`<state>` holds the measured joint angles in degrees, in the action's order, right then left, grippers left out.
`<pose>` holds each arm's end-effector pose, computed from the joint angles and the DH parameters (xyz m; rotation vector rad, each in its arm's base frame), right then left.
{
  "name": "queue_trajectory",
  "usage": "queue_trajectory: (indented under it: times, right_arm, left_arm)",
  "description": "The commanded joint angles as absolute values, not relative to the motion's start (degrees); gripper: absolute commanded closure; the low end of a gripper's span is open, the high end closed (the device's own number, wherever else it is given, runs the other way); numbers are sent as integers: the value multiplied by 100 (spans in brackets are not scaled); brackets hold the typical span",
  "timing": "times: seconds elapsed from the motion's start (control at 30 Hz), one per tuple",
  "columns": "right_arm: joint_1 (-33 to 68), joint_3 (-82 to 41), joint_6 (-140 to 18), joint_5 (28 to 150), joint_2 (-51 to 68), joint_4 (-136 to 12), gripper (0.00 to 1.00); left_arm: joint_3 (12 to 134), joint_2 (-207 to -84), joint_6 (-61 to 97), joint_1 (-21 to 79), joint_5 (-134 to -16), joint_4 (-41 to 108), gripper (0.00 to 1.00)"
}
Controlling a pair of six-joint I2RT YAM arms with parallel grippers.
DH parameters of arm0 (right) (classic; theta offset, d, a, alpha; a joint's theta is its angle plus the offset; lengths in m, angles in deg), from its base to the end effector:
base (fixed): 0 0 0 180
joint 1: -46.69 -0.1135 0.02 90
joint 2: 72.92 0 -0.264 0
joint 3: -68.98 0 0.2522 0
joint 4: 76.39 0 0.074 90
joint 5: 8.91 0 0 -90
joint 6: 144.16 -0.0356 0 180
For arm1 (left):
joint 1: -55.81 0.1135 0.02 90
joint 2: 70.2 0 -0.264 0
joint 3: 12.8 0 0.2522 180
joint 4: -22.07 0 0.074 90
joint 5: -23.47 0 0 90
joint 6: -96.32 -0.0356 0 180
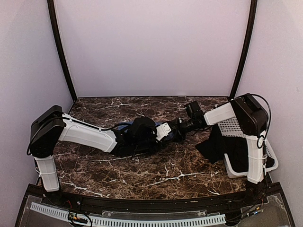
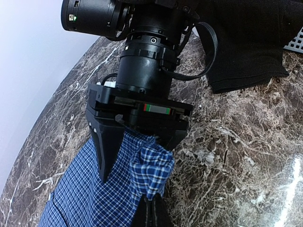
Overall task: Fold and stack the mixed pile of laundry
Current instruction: Pass from the left arm to the right
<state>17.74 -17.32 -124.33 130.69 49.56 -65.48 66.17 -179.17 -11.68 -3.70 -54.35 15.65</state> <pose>0.3644 0.2326 0.1162 -0.4595 -2.5242 -1.5117 0.2216 -0.3615 0.1935 1.1299 1.6282 -0.2614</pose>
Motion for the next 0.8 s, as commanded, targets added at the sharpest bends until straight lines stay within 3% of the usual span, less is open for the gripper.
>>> queue_trajectory:
  times: [0.0,0.3,0.53,0.6,0.7,0.77]
  right_arm:
    - [1721,-1900,-12528,12785,5063,-6495,50]
    - [1664,-2091,-12575,12687,5043,-6390,64]
    - [1672,-2262,-12231,12772,5040,-6135,100]
    - [1675,-2472,-11806,12597,4960,-5546,100]
    - [1692,-2900,-10950,12272,4815,-4581,100]
    - [1726,-3231,-10316,11986,4731,-3860,100]
  left_arm:
    - [6561,-17658,-1116,-343,-5525,1245,100]
    - [6653,-17862,-1084,-344,-5665,1110,100]
    - [6584,-17833,-1156,-358,-5734,1187,98]
    - [6602,-17745,-1021,-368,-5577,1362,86]
    - [6531,-17461,-748,-369,-5229,1532,51]
    - [6399,-17219,-564,-332,-4946,1657,37]
